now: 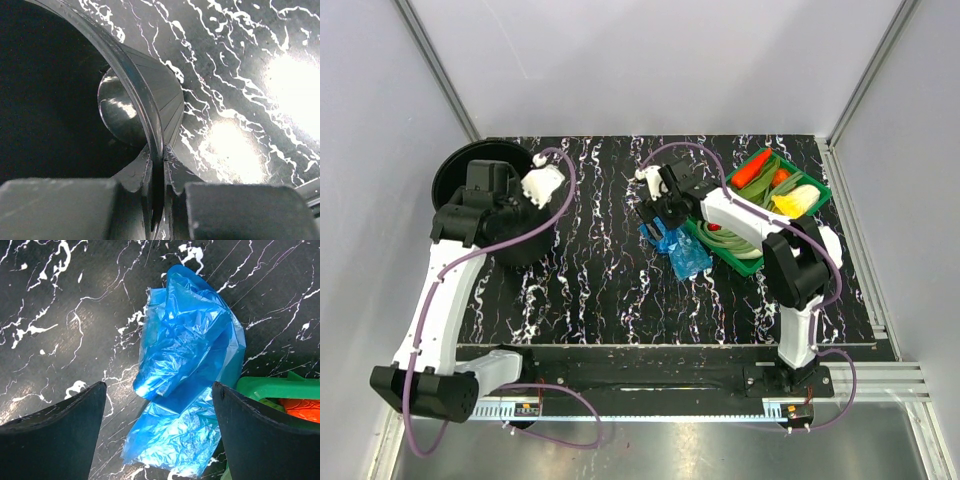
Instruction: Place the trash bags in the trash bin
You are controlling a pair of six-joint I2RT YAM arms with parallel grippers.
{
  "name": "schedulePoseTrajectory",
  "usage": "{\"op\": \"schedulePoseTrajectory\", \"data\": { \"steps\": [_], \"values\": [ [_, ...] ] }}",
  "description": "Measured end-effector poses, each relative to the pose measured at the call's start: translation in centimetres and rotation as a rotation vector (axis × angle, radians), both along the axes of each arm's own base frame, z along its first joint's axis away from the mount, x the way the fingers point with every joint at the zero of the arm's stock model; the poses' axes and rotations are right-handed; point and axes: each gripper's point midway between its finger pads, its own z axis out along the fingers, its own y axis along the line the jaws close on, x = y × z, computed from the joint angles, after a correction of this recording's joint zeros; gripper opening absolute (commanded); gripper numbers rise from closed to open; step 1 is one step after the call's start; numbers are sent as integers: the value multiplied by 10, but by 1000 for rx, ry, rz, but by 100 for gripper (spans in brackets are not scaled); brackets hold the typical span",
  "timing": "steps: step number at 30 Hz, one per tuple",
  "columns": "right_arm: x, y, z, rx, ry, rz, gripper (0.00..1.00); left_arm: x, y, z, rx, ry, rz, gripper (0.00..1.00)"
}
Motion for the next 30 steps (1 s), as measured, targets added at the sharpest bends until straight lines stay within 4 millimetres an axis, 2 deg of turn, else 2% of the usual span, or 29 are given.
{"op": "schedulePoseTrajectory", "data": {
  "steps": [6,10,14,21,25,28,30],
  "values": [
    [3,-3,-8,-26,5,-25,90,23,-6,9,-55,-6,-2,0],
    [2,-2,-13,-34,15,-30,89,33,-8,2,-59,20,-5,0],
    [1,-1,-19,-39,28,-32,88,37,-8,-6,-54,46,0,0],
    [-1,1,-21,-39,35,-33,84,38,-3,-7,-26,39,-2,0],
    [-2,3,-32,-50,49,-30,81,36,-1,-12,-11,49,-8,2],
    [-4,1,-48,-75,75,-33,80,35,-1,-12,-7,41,-11,7],
    [-4,-1,-58,-95,87,-39,78,33,-1,-12,-7,37,-12,24]
  ]
}}
